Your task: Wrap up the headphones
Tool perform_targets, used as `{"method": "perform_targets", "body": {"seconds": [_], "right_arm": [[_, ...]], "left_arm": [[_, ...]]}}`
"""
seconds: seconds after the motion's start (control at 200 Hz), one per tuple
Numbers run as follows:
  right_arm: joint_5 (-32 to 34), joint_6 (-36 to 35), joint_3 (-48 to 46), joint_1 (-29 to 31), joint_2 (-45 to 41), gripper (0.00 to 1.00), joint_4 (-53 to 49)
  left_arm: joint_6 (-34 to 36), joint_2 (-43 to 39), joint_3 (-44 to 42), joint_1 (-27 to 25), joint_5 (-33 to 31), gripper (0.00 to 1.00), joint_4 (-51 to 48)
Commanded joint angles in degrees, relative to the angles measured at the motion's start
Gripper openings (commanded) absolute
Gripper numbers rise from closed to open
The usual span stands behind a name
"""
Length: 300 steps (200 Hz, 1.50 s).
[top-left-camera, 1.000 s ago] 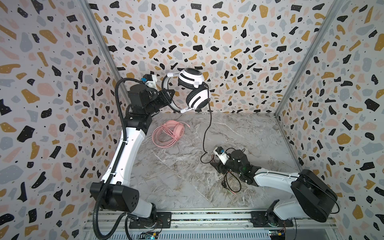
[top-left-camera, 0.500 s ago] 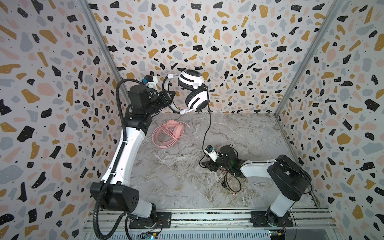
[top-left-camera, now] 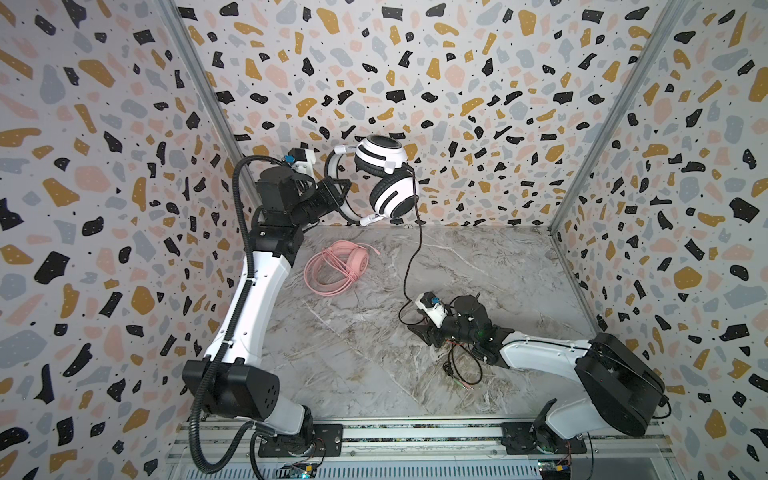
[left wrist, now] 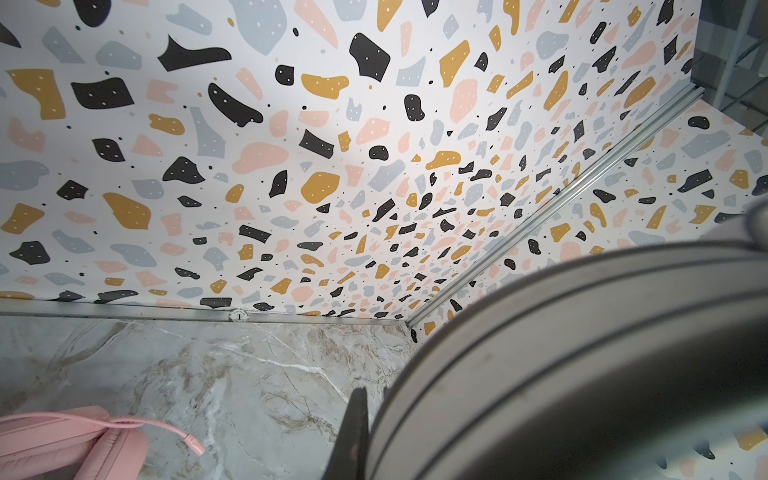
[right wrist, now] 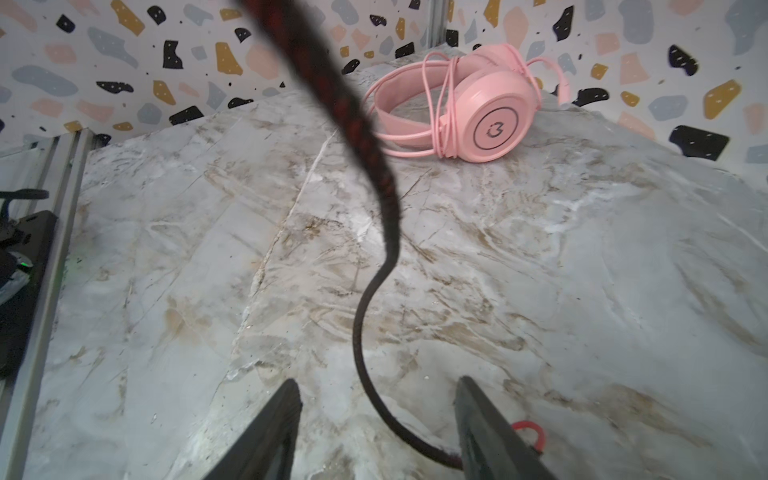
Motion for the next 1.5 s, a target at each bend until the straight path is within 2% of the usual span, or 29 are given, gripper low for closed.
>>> {"method": "perform_targets", "body": {"seconds": [0.0,0.135,0.335,0.365,0.506,0.591,0.661,0.876,1.011,1.101,1.217,1.392,1.497], "right_arm": [[3.25,-1.13,1.62,0.23,3.33,0.61,0.17],[7.46,-2.68,4.83,0.19,8.86,0.6,1.07],[8.73,-4.37,8.34,0.02,12.99,0.58,1.29],[8.33,-4.42,8.62,-0.07,13.39,0.54,1.34],[6.01,-3.88,8.48,-0.25,13.48,0.23,0.72],[8.43,-1.2,7.45,-0.34,12.92,0.1,0.53],[8.79,0.98,6.0,-0.38,11.4,0.04,0.29],[8.37,6.98,-0.19,0.19,1.96,0.01,-2.51],[8.69,8.62,-1.65,0.54,-2.37,0.01,-8.23],[12.04,9.98,-1.46,0.54,-3.06,0.01,-11.65],[17.25,12.02,-1.36,-0.02,-5.37,0.01,-15.16],[21.7,15.52,0.32,-6.12,-8.67,0.01,-22.35],[21.87,17.64,0.77,-11.83,-10.13,0.0,-25.9]], "left_arm": [[-2.3,-0.75,3.28,0.31,1.75,0.0,5.42],[-2.73,-0.94,2.76,0.35,2.2,0.0,5.61],[-2.69,-0.85,2.92,0.31,2.33,0.0,5.07],[-2.72,-0.79,3.01,0.31,2.35,0.0,5.08],[-3.96,-0.1,3.41,0.49,2.5,0.0,5.36],[-5.57,-0.03,2.23,0.49,1.75,0.0,6.33],[-5.61,-0.48,0.5,0.49,-0.34,0.0,6.41],[-6.45,-5.56,-11.58,0.42,-9.75,0.0,9.31],[-8.35,-7.09,-17.85,0.23,-11.57,0.0,12.15],[-9.61,-7.27,-20.35,0.05,-9.79,0.0,13.67],[-4.87,-7.93,-20.63,-0.3,-12.41,0.0,8.58],[-2.83,-10.71,-24.05,-0.39,-16.59,0.0,6.5],[-1.09,-11.31,-24.32,-0.34,-16.54,0.0,5.56]]}}
